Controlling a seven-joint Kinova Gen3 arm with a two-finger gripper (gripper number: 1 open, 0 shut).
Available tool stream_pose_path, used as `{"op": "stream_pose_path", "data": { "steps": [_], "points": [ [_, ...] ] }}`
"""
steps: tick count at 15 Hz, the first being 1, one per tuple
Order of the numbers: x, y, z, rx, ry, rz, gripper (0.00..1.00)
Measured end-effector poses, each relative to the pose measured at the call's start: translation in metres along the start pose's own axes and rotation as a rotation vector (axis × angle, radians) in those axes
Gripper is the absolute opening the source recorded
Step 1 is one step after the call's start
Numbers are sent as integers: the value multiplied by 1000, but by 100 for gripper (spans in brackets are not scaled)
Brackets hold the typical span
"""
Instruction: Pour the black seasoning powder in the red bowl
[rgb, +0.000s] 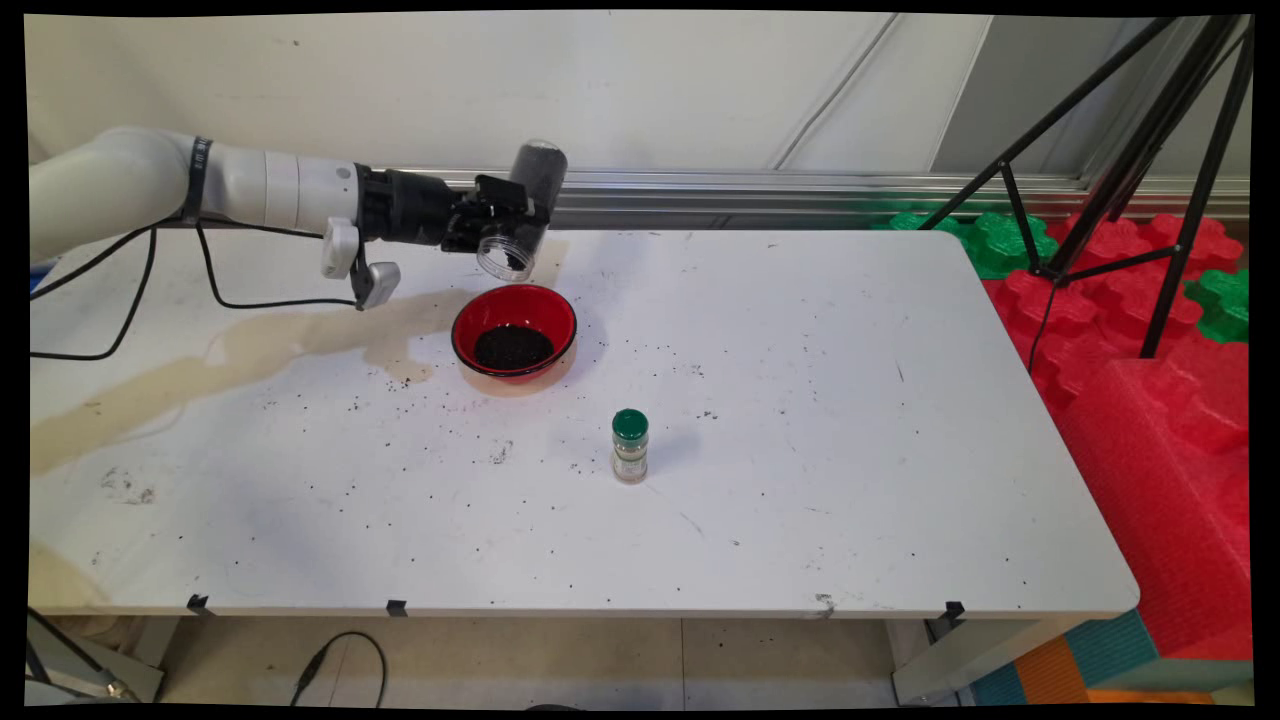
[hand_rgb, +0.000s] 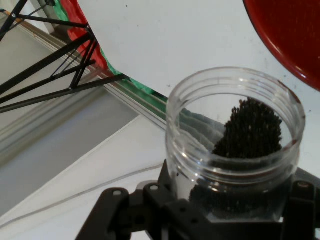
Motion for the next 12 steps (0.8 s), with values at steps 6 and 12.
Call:
{"op": "stream_pose_path", "data": {
  "steps": [6, 12],
  "points": [
    [0, -3, -1, 18, -4, 59, 0],
    [1, -6, -3, 38, 1, 107, 0]
  ]
}}
